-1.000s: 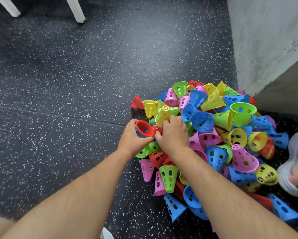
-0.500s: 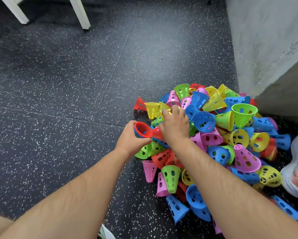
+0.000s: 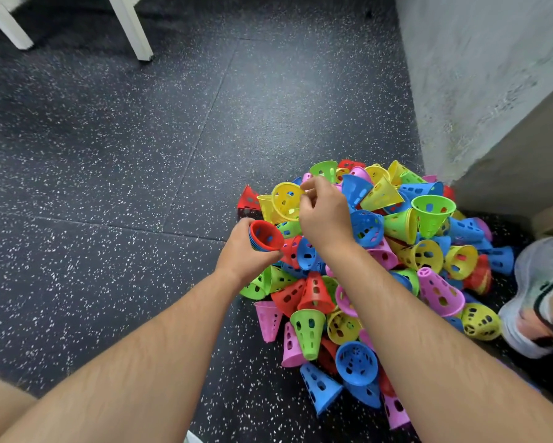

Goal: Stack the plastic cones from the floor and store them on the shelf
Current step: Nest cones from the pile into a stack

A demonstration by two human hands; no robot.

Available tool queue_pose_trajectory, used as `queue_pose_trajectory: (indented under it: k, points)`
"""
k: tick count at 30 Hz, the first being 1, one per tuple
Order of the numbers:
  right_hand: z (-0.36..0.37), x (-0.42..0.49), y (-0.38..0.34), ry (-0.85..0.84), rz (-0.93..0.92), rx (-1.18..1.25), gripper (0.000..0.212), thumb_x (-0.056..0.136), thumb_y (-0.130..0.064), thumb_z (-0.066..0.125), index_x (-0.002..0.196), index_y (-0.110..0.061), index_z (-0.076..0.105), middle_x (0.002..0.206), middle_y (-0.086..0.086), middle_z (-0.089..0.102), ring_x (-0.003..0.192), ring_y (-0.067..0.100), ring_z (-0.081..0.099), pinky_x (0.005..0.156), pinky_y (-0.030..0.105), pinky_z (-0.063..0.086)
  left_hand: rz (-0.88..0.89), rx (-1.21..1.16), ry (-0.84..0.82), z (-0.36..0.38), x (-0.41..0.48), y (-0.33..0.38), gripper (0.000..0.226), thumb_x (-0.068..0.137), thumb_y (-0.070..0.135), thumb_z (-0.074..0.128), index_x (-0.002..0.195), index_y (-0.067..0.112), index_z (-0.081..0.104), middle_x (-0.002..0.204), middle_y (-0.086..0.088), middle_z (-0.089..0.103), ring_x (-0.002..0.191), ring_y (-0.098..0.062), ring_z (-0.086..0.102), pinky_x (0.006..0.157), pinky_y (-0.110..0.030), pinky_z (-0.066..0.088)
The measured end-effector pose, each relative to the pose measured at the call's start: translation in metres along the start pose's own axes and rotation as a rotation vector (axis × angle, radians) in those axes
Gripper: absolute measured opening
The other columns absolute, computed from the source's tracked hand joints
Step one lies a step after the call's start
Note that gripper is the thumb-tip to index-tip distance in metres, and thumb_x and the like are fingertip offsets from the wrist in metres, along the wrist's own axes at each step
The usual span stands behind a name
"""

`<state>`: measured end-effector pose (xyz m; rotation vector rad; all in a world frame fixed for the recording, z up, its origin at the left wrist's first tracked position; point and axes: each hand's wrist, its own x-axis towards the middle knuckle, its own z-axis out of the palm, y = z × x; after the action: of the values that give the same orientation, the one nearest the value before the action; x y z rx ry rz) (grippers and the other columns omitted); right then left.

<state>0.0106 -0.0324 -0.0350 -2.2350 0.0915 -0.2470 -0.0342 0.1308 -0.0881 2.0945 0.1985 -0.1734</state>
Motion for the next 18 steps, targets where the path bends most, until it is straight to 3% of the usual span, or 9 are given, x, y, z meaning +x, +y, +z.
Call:
queue_pose_trajectory:
  k: [3, 6, 8, 13, 18]
  points:
    - [0.005, -0.011, -0.002, -0.135, 0.118, 0.07, 0.016, 0.092, -0.01, 0.057, 0.103, -0.013, 0.068, 0.091, -0.001, 0.067, 0.089, 0.017, 0.063, 0.087, 0.036, 0.052, 0.019, -0.03, -0.017, 0.002, -0.008, -0.002, 0.059, 0.059, 0.028, 0.091, 0.105, 0.033, 0.054, 0.104, 0.008, 0.067, 0.093, -0.006, 0.067, 0.086, -0.034, 0.055]
    - [0.012, -0.027, 0.004, -0.357, 0.112, -0.088, 0.017, 0.09, -0.027, 0.065, 0.1, -0.018, 0.074, 0.105, -0.001, 0.065, 0.098, 0.014, 0.06, 0.093, 0.032, 0.049, 0.052, -0.051, -0.028, 0.001, -0.016, 0.0, 0.06, 0.062, 0.027, 0.093, 0.109, 0.029, 0.056, 0.102, 0.009, 0.068, 0.09, -0.005, 0.067, 0.079, -0.027, 0.054]
    - [0.017, -0.04, 0.01, -0.474, 0.114, -0.163, 0.022, 0.091, -0.035, 0.065, 0.104, -0.02, 0.074, 0.111, 0.0, 0.057, 0.099, 0.013, 0.055, 0.089, 0.027, 0.043, 0.055, -0.041, -0.034, -0.001, -0.021, -0.002, 0.058, 0.063, 0.029, 0.093, 0.108, 0.028, 0.057, 0.101, 0.007, 0.068, 0.089, -0.008, 0.068, 0.077, -0.026, 0.054]
    - [0.02, -0.062, 0.026, -0.207, 0.118, -0.142, 0.01, 0.096, -0.021, 0.056, 0.103, -0.013, 0.055, 0.1, 0.003, 0.059, 0.091, 0.023, 0.057, 0.075, 0.033, 0.045, 0.021, 0.045, -0.029, -0.004, -0.03, -0.022, 0.062, 0.061, 0.032, 0.094, 0.108, 0.029, 0.053, 0.105, 0.008, 0.064, 0.096, -0.007, 0.064, 0.081, -0.029, 0.052]
    - [0.022, -0.067, 0.037, -0.282, 0.163, -0.331, 0.031, 0.097, -0.037, 0.06, 0.109, -0.009, 0.062, 0.103, 0.006, 0.062, 0.096, 0.025, 0.06, 0.079, 0.037, 0.051, -0.042, 0.096, -0.049, -0.002, -0.033, -0.033, 0.063, 0.063, 0.031, 0.093, 0.109, 0.027, 0.051, 0.107, 0.005, 0.062, 0.097, -0.011, 0.064, 0.087, -0.035, 0.053]
